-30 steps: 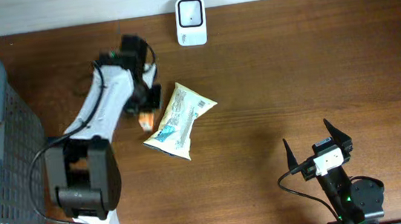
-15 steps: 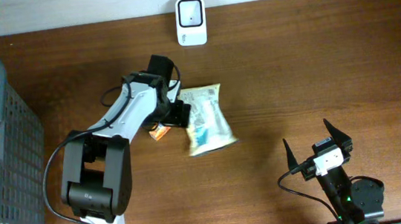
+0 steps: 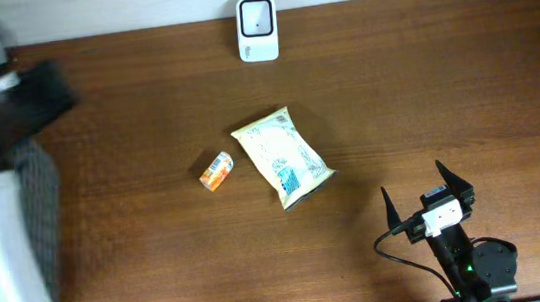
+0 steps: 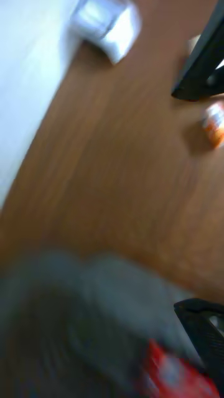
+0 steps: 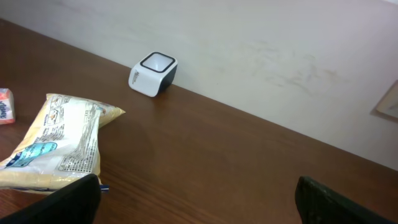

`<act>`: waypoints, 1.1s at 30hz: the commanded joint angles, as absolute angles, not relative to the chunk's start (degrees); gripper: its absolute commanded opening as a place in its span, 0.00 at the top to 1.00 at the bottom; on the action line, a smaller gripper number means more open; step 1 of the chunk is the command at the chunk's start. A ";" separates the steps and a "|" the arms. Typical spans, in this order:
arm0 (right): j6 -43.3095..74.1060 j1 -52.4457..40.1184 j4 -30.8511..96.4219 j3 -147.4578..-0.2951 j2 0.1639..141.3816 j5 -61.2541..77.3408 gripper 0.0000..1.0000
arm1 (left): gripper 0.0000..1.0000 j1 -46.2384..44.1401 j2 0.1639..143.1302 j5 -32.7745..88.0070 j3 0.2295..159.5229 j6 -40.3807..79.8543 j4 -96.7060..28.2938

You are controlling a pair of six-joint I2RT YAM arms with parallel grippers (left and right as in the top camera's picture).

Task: Scan the item barcode
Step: 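Take a small orange bottle from the basket and place it beside the bag, then take a red snack packet from the basket and place it on the table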

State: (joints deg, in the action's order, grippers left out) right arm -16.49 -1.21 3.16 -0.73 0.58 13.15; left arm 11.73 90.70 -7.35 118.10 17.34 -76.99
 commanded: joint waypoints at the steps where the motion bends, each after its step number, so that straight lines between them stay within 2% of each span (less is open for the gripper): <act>1: -15.84 -1.58 3.27 -0.32 0.19 13.28 0.01 | 0.01 24.93 90.56 -9.52 117.56 22.74 -79.40; 4: -15.86 -1.58 3.27 -0.32 0.19 13.28 0.01 | 0.01 34.24 90.63 -12.93 111.39 24.45 -77.58; 9: -15.84 -1.58 3.25 -0.32 0.19 13.28 0.01 | 0.01 38.68 90.61 -14.57 91.70 24.60 -66.11; 14: -15.86 -1.58 3.27 -0.32 0.19 13.28 0.01 | 0.01 42.28 91.53 -16.80 74.00 12.82 -47.37; 16: -15.86 -1.58 3.27 -0.32 0.19 13.28 0.01 | 0.01 43.31 92.38 -16.78 73.17 11.57 -46.04; 24: -15.84 -1.58 3.27 -0.32 0.19 13.28 0.01 | 0.01 43.81 97.80 -16.75 73.17 -11.29 -39.46; 33: -15.84 -1.58 3.27 -0.32 0.19 13.28 0.01 | 0.01 48.16 106.61 -19.86 73.17 -15.09 -39.66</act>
